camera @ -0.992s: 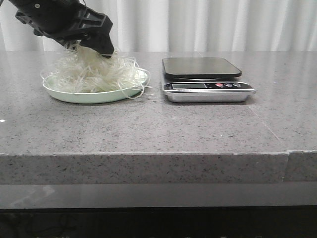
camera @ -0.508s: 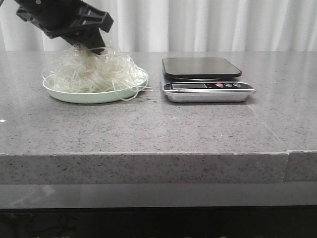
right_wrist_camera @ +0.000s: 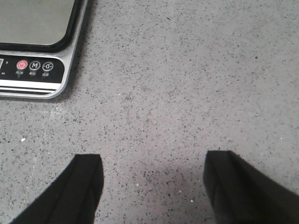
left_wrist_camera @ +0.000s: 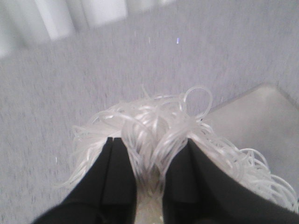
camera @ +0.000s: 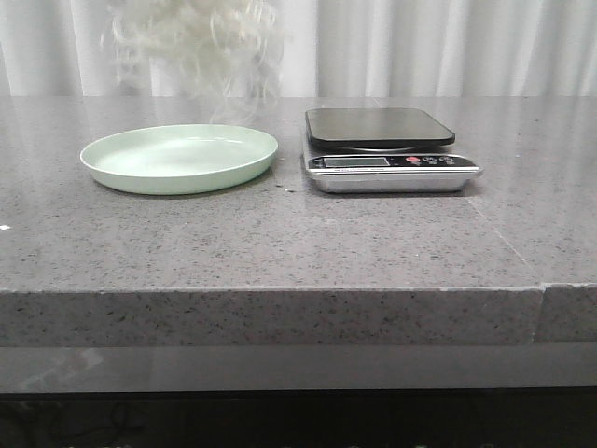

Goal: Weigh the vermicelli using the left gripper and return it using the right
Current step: 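Lift the vermicelli with the left gripper and carry it over the scale, then lower the vermicelli onto the scale and open the left gripper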

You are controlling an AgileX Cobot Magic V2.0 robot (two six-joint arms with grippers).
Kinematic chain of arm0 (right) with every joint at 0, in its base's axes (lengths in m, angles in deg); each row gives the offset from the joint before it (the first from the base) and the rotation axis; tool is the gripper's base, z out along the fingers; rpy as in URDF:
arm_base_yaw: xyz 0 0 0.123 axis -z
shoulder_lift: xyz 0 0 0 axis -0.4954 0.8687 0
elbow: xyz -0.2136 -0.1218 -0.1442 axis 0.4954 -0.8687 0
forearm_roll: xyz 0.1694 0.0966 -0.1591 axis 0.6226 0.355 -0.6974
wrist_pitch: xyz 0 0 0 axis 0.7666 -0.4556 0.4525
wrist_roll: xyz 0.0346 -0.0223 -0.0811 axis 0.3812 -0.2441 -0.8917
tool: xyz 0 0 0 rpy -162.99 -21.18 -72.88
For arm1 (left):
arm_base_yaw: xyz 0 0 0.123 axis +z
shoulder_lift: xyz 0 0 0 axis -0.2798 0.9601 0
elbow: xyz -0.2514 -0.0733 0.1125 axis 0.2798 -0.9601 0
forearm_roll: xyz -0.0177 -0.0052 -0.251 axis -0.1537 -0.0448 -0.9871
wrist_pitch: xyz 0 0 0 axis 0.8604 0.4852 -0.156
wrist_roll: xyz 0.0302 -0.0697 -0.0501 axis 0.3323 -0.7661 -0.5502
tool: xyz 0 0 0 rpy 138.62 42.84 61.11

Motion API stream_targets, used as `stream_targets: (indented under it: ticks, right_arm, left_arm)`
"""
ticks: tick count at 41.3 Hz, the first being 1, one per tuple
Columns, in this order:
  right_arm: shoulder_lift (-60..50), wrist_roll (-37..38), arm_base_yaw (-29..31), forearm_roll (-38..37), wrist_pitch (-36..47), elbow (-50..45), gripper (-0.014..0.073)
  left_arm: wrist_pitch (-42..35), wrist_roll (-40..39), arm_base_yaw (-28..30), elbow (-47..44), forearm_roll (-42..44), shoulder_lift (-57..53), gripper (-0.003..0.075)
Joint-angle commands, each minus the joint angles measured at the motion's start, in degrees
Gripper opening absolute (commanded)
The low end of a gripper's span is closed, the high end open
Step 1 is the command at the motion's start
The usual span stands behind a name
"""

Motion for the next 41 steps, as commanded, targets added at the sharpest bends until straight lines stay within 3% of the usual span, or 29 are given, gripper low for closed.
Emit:
stream_targets:
  ticks: [1, 9, 18, 31, 35, 41]
  right_arm:
    - [-0.3, -0.3, 0.2, 0.0, 3.8, 1.9, 0.0556]
    - [-0.3, -0.3, 0.2, 0.0, 3.8, 1.9, 0.0556]
    - [-0.3, -0.3, 0.2, 0.0, 3.7, 1.9, 0.0556]
    - [-0.3, -0.3, 0.2, 0.0, 3.7, 1.9, 0.0556]
    - [-0.3, -0.3, 0.2, 0.0, 3.7, 1.9, 0.0556]
    - [-0.3, -0.3, 0.2, 0.0, 3.7, 1.9, 0.0556]
  left_arm:
    - [-8.1, -0.3, -1.9, 4.3, -0.7, -3.4, 0.0145]
    - [-14.6, -0.3, -7.5, 7.8, -0.5, -0.8, 0.0145]
    - [-14.9, -0.3, -12.7, 14.6, -0.4, 7.7, 0.0145]
    - [-18.0, -0.3, -13.9, 16.9, -0.8, 16.5, 0.0158]
    - [-16.5, -0.3, -13.9, 16.9, -0.8, 17.4, 0.0249]
    - [-15.6, -0.3, -13.9, 17.0, -0.8, 17.2, 0.0461]
